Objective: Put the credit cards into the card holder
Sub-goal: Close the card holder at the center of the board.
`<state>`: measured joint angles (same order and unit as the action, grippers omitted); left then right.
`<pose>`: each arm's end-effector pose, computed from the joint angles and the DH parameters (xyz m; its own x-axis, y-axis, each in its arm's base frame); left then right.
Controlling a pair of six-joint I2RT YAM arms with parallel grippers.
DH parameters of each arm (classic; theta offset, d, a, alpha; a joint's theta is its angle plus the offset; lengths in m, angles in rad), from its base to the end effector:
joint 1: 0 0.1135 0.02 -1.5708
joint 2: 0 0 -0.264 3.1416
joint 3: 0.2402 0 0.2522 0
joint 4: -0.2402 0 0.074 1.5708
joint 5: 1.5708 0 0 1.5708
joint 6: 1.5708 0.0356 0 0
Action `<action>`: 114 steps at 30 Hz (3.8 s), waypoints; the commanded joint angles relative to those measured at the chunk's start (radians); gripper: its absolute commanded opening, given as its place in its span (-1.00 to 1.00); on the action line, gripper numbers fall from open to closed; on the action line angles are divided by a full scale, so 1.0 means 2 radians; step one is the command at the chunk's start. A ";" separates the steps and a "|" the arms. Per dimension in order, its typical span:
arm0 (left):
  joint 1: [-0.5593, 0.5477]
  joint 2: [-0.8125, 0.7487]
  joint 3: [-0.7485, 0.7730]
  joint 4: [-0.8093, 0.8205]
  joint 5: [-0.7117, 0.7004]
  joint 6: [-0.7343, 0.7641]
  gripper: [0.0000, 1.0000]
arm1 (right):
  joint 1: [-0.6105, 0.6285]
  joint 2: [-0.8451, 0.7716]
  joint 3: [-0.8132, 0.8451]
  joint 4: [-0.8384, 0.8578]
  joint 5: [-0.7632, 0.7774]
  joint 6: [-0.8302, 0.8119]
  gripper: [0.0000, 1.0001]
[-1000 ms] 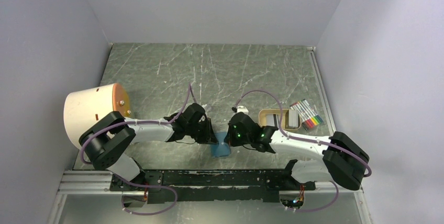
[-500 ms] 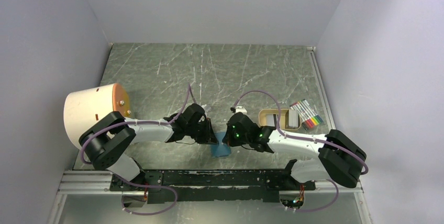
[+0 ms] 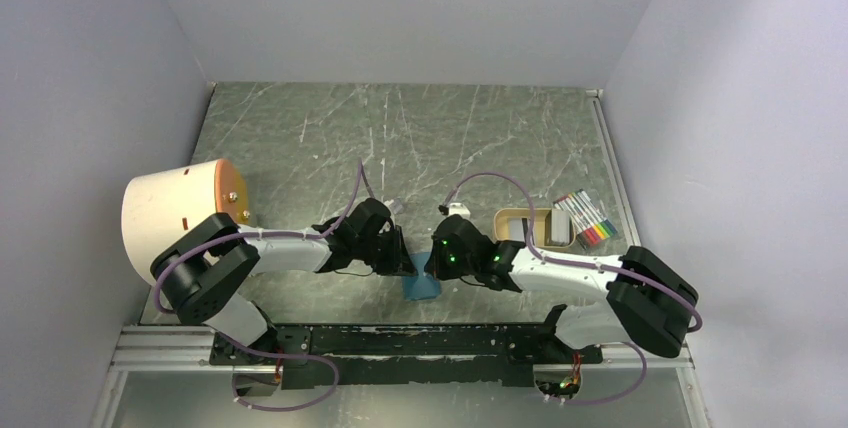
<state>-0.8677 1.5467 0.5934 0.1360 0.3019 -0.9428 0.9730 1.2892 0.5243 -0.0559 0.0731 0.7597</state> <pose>0.1719 -0.2191 0.1337 -0.9729 -0.0471 -0.2265 0.1236 0.7217 -0.6811 0.1370 0.1965 0.1606 -0.8470 -0.0236 -0.5310 -0.2938 0.8533 0.4307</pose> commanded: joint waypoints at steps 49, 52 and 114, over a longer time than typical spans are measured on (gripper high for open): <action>-0.007 0.016 -0.021 -0.007 -0.005 -0.004 -0.64 | 0.051 0.029 0.053 -0.058 0.052 -0.040 -1.00; -0.007 0.018 -0.020 -0.007 -0.004 -0.004 -0.65 | 0.053 0.030 0.054 -0.059 0.052 -0.039 -1.00; -0.006 0.013 -0.018 -0.005 -0.005 0.004 -0.63 | -0.021 0.000 -0.003 -0.012 -0.047 -0.003 -0.61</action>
<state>-0.8684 1.5505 0.5728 0.1806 0.3084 -0.9649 0.9360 1.2732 0.5377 -0.1360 0.0250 0.7513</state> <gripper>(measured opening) 0.184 0.199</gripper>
